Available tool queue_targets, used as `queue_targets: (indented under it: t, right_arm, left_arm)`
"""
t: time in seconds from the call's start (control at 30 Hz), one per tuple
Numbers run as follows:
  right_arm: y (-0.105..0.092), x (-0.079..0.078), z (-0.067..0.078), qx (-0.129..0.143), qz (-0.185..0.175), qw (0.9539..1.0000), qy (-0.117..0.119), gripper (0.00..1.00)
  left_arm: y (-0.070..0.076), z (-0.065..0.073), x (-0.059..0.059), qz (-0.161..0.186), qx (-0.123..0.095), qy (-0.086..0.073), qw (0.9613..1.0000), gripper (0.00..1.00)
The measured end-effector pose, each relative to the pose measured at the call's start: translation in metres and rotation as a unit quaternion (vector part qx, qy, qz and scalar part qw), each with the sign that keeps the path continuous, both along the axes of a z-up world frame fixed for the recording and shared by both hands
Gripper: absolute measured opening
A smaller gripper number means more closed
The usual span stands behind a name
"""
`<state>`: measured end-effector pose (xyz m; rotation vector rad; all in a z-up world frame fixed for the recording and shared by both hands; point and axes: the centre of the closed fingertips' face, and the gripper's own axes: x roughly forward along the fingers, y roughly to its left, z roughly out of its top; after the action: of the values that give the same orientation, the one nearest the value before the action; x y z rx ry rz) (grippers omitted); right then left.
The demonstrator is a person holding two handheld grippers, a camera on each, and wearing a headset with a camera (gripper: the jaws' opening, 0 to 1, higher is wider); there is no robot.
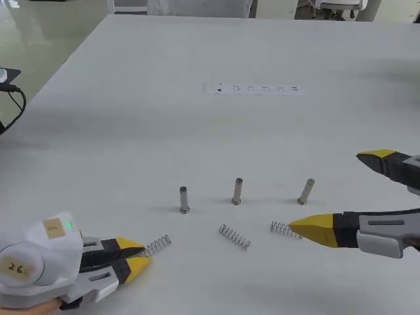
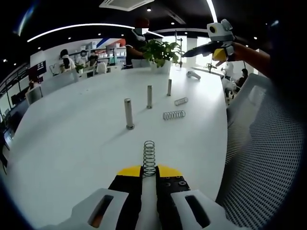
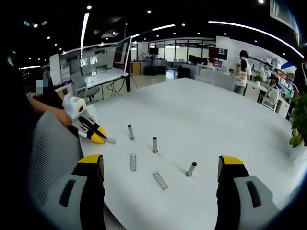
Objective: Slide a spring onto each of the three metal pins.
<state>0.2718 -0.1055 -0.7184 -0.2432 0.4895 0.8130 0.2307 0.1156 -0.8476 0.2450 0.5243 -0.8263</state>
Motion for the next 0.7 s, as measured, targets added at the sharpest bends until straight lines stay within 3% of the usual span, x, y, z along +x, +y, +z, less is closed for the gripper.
queue_targets:
  t: [0.2, 0.5, 0.7]
  right_arm:
    - [0.004, -0.003, 0.002, -0.004, 0.01, 0.9999, -0.002, 0.99]
    - [0.017, -0.009, 0.011, -0.002, 0.037, 0.9993, -0.007, 0.99]
    - [0.027, -0.015, 0.011, -0.003, 0.058, 0.9983, -0.003, 0.97]
  left_arm:
    - [-0.007, 0.011, -0.005, -0.017, -0.008, -0.003, 0.9998, 0.02]
    - [-0.027, 0.044, -0.012, -0.066, -0.018, -0.031, 0.9972, 0.02]
    - [-0.045, 0.072, -0.016, -0.105, -0.03, -0.054, 0.9925, 0.02]
